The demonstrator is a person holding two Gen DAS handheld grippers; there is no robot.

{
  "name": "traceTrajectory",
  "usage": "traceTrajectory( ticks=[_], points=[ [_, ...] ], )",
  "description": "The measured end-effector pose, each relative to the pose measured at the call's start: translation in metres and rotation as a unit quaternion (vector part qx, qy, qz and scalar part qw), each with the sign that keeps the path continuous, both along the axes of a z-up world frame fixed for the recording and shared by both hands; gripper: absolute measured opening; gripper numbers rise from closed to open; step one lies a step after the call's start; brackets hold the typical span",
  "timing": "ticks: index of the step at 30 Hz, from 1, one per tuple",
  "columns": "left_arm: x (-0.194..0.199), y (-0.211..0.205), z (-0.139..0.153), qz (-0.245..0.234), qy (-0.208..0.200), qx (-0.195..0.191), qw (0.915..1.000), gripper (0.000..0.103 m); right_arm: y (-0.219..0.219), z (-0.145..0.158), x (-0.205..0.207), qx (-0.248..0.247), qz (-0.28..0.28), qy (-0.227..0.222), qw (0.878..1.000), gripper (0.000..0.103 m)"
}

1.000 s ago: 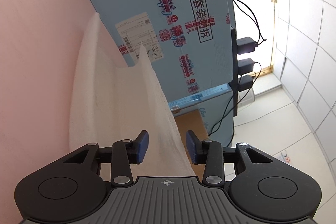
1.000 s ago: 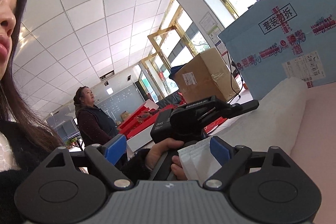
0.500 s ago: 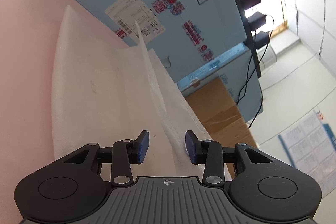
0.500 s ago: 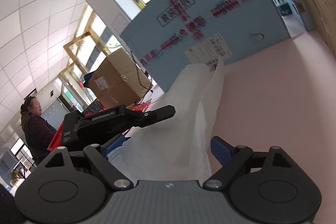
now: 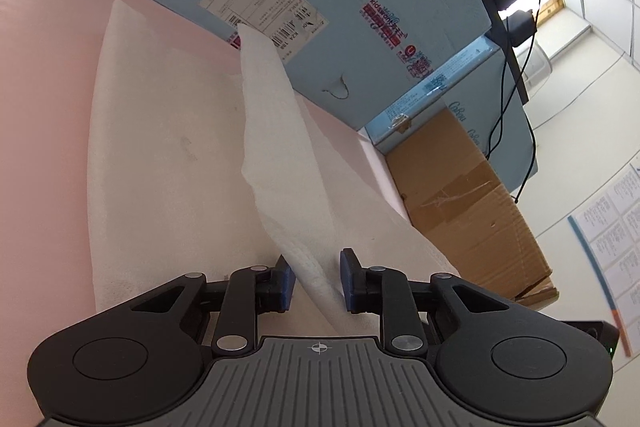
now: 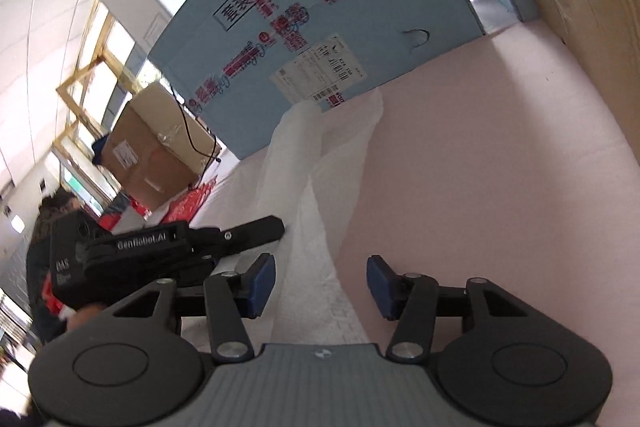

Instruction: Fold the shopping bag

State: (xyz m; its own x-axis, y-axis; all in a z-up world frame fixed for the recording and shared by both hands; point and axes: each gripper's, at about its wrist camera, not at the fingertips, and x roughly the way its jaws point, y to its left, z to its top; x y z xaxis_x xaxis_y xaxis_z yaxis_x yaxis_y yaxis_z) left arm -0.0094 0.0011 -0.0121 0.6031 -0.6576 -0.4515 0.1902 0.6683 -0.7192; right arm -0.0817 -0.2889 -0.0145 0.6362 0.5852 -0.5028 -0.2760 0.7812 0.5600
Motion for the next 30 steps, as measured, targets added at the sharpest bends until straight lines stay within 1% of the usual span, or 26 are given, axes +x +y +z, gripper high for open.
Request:
traceTrajectory(
  ticks=[1,3,6,8,9,10,11,13,16,18,21,23,24,25,27,28,30],
  points=[
    [0.002,-0.001,0.000,-0.003,0.004,-0.002,1.0000,0.025,0.004,0.001,-0.002,-0.010,0.012,-0.005,1.000,0.043],
    [0.005,-0.005,0.001,-0.011,0.008,0.001,0.9999,0.029,0.019,0.002,-0.003,-0.030,0.044,-0.015,0.998,0.042],
    [0.008,-0.009,0.004,-0.023,0.002,0.015,0.9996,0.029,0.031,0.007,-0.007,-0.062,0.055,-0.033,0.996,0.042],
    [0.008,-0.011,0.005,-0.030,-0.008,0.028,0.9991,0.028,0.031,0.009,-0.008,-0.059,0.057,-0.034,0.996,0.042],
    [0.006,-0.012,0.006,-0.029,-0.017,0.038,0.9987,0.016,0.030,0.009,-0.008,-0.056,0.056,-0.033,0.996,0.042],
    [0.006,-0.013,0.007,-0.029,-0.024,0.046,0.9982,0.008,0.029,0.009,-0.008,-0.053,0.054,-0.032,0.997,0.043],
    [0.004,-0.011,0.010,-0.025,-0.033,0.052,0.9978,0.007,0.026,0.009,-0.008,-0.047,0.048,-0.030,0.997,0.044],
    [-0.003,0.000,0.017,-0.013,-0.052,0.048,0.9974,0.004,0.019,0.010,-0.008,-0.032,0.034,-0.027,0.999,0.058],
    [-0.018,0.022,0.032,0.020,-0.088,0.057,0.9943,0.003,0.010,0.012,-0.007,-0.018,0.015,-0.028,0.999,0.060],
    [-0.034,0.046,0.044,0.061,-0.116,0.067,0.9891,0.003,0.007,0.011,-0.003,-0.013,0.009,-0.024,1.000,0.060],
    [-0.058,0.082,0.056,0.125,-0.140,0.090,0.9781,0.003,0.006,0.008,0.002,-0.011,0.004,-0.008,1.000,0.059],
    [-0.075,0.104,0.062,0.167,-0.148,0.113,0.9681,0.003,0.008,0.007,0.004,-0.018,0.002,-0.004,1.000,0.052],
    [-0.081,0.112,0.064,0.181,-0.150,0.123,0.9641,0.003,0.010,0.007,0.006,-0.023,0.001,-0.005,1.000,0.042],
    [-0.087,0.122,0.066,0.200,-0.149,0.137,0.9586,0.003,0.011,0.008,0.006,-0.026,0.001,-0.007,1.000,0.028],
    [-0.099,0.141,0.068,0.237,-0.146,0.167,0.9458,0.003,0.013,0.011,0.006,-0.035,-0.004,-0.018,0.999,0.013],
    [-0.104,0.147,0.068,0.252,-0.144,0.180,0.9398,0.003,0.015,0.013,0.005,-0.043,-0.008,-0.026,0.999,0.011],
    [-0.109,0.157,0.067,0.272,-0.140,0.196,0.9315,0.003,0.017,0.016,0.003,-0.055,-0.015,-0.040,0.998,0.009]
  ],
)
